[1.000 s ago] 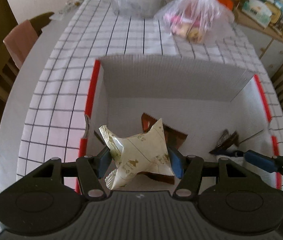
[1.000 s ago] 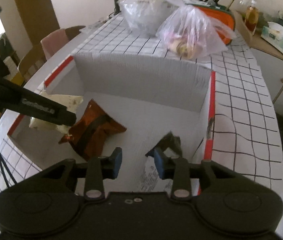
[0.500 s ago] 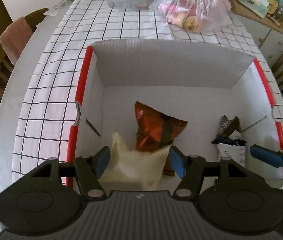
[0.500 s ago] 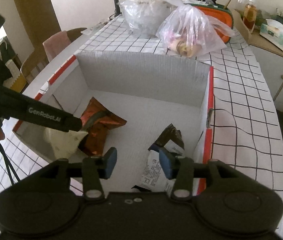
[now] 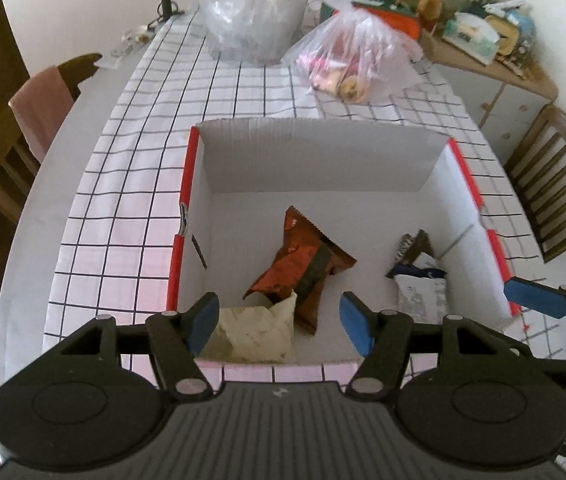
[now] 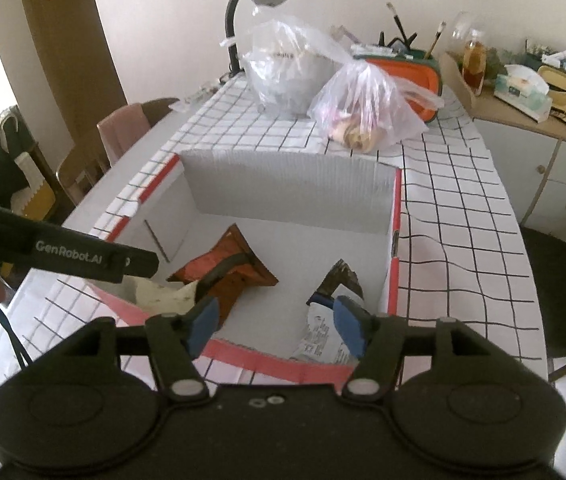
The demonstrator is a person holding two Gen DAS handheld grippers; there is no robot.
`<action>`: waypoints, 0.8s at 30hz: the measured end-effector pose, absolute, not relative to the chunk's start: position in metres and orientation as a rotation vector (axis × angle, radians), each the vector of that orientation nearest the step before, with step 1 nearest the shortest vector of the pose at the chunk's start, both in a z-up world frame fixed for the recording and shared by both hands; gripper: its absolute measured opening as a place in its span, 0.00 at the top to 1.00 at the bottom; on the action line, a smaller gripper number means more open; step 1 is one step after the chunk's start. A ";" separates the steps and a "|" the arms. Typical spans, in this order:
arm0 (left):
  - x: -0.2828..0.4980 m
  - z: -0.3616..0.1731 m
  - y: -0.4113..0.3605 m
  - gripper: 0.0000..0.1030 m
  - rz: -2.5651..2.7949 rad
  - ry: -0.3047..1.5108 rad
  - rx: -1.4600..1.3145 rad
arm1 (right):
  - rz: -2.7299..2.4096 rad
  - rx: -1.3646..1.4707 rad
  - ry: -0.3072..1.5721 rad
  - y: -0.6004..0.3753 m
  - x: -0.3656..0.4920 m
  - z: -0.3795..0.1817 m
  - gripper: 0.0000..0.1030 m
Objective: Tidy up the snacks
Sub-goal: 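Withdraw both tools from the box toward the remaining snacks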
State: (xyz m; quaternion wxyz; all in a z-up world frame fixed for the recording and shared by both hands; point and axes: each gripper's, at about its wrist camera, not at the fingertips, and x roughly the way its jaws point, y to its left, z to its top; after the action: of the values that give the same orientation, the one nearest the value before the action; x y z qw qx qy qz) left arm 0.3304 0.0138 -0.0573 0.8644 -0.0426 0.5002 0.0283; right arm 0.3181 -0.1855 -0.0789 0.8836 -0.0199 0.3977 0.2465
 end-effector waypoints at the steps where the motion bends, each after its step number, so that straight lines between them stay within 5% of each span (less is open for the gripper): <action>1: 0.325 -0.054 0.013 0.36 0.055 1.039 -0.090 | 0.513 -0.038 0.820 -0.186 0.314 -0.075 0.37; 17: 0.232 -0.008 0.011 0.26 -0.017 0.915 -0.090 | 0.543 0.035 0.708 -0.204 0.231 -0.034 0.06; 24: 0.191 -0.014 0.018 0.26 -0.031 0.916 -0.111 | 0.530 0.046 0.717 -0.210 0.197 -0.042 0.00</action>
State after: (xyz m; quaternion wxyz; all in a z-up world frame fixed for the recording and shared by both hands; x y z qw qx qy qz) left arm 0.1912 0.0179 -0.0143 0.8953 -0.0533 0.4419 -0.0147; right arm 0.1974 -0.2102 -0.0422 0.9019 0.0224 0.3468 0.2564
